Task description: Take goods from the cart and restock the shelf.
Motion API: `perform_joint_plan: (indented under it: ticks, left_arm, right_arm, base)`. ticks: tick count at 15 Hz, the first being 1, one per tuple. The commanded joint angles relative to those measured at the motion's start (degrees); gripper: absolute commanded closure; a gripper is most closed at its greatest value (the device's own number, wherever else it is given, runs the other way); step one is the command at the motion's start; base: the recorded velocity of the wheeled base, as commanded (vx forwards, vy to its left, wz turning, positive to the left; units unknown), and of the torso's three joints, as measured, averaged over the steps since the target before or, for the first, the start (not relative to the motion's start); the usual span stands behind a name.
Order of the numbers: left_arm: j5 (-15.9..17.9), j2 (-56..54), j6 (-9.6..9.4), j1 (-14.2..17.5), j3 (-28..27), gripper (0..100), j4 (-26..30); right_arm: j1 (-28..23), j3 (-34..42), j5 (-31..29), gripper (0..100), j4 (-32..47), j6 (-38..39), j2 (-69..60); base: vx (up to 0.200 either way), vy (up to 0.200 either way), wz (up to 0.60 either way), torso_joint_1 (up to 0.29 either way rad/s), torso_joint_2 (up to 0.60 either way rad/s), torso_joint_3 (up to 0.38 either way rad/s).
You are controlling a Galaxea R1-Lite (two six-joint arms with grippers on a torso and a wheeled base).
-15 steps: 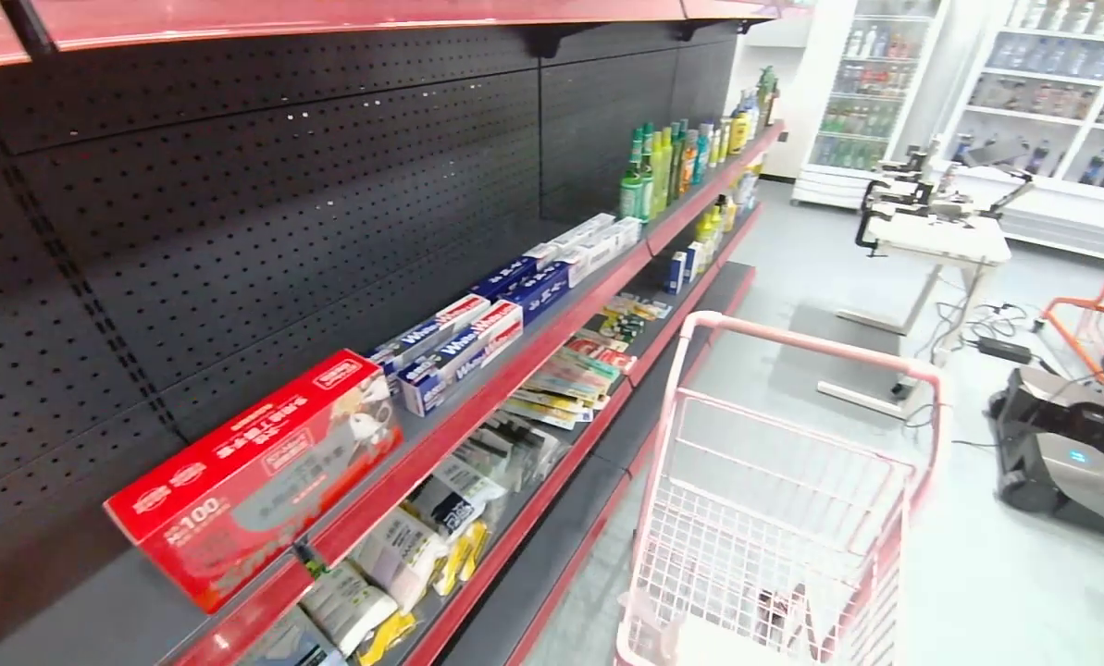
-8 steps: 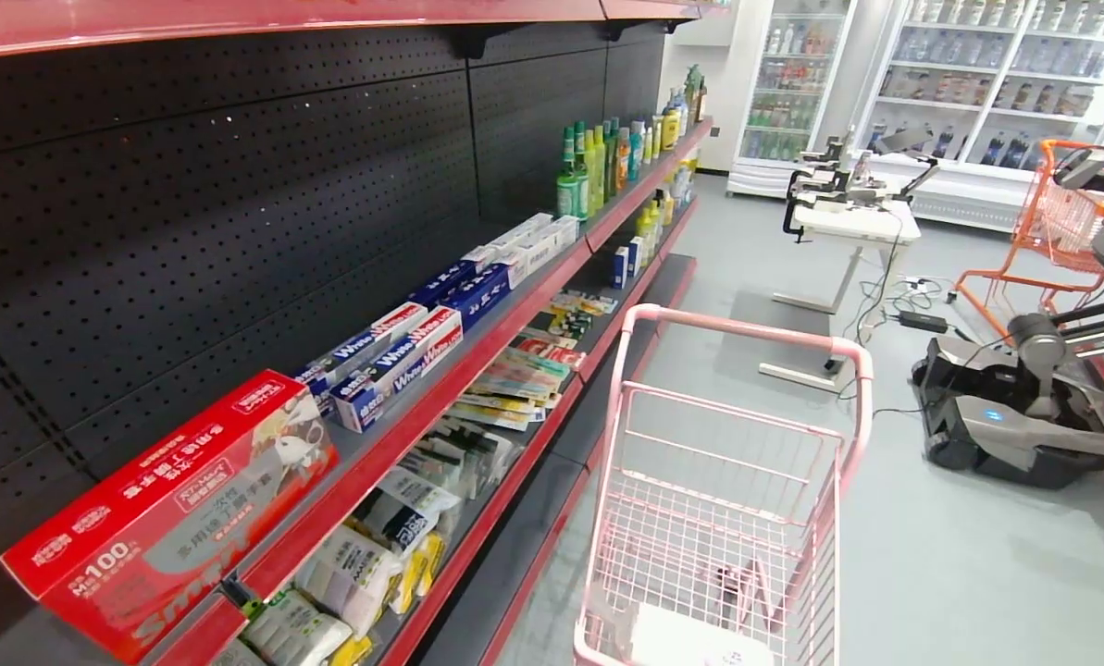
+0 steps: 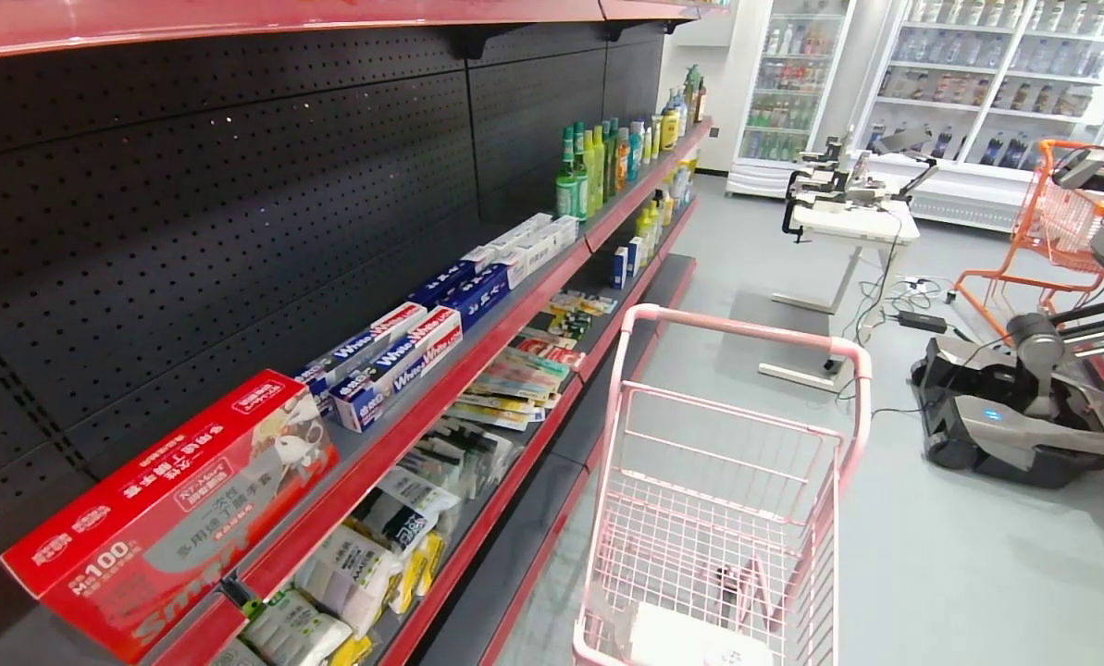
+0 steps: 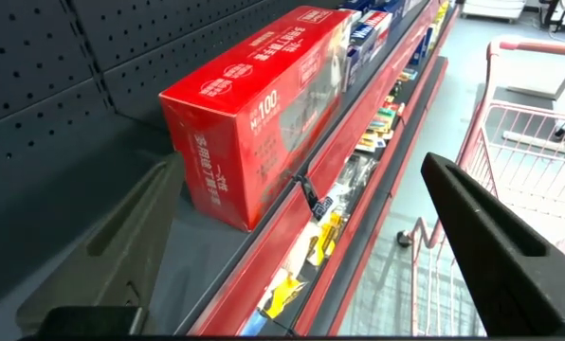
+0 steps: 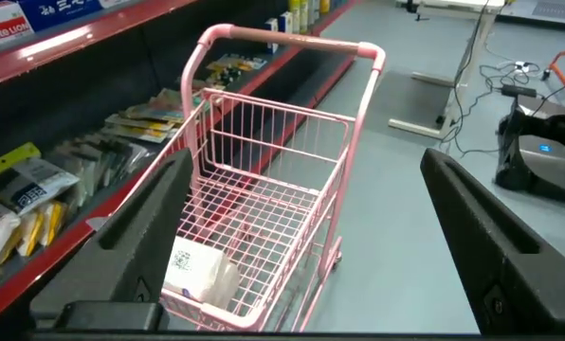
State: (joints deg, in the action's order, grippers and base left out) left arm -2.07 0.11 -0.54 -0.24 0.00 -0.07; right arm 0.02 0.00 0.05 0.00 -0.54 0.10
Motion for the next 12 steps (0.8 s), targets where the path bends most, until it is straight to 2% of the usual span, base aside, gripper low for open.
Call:
perform_joint_plan:
  ticks: [1,3,4,5,6,7,8,11,12]
  left_arm:
    - [0.0,0.1,0.01,0.1,0.0,0,0.0]
    - [0.0,0.1,0.01,0.1,0.0,0,0.0]
    - [0.0,0.1,0.01,0.0,0.0,0,0.0]
    - [0.0,0.1,0.01,0.0,0.0,0,0.0]
    - [0.0,0.1,0.01,0.0,0.0,0,0.0]
    - [0.0,0.1,0.01,0.0,0.0,0,0.0]
    - [0.0,0.1,0.01,0.0,0.0,0,0.0]
    - [0.0,0.0,0.27,0.0,0.0,0,0.0]
    - [-0.1,0.0,0.18,0.0,0.0,0,0.0]
  right_arm:
    - [0.1,-0.1,1.3,0,0.1,-0.6,0.3]
    - [0.1,-0.1,1.3,0,0.0,-0.8,0.2]
    - [0.2,-2.8,2.0,0,0.5,-1.3,1.0]
    - [0.2,-11.9,2.2,0,1.1,-0.8,10.7]
    - [0.2,-17.1,1.8,0,0.4,1.2,18.3]
    - [0.0,-27.2,1.4,0,1.0,2.6,28.4]
    - [-0.5,-30.8,1.5,0,1.8,1.5,34.5]
    - [-0.3,-33.8,2.3,0,-0.4,-0.1,52.4]
    - [0.3,-33.6,4.4,0,0.0,-0.5,58.8]
  base:
    - [0.000,0.000,0.00,0.000,0.00,0.000]
    - [0.000,0.000,0.00,0.000,0.00,0.000]
    - [0.000,0.000,0.00,0.000,0.00,0.000]
    - [0.000,0.000,0.00,0.000,0.00,0.000]
    - [0.000,0.000,0.00,0.000,0.00,0.000]
    - [0.000,0.000,0.00,0.000,0.00,0.000]
    - [0.000,0.000,0.00,0.000,0.00,0.000]
    - [0.000,0.000,0.00,0.000,0.00,0.000]
    - [0.000,0.000,0.00,0.000,0.00,0.000]
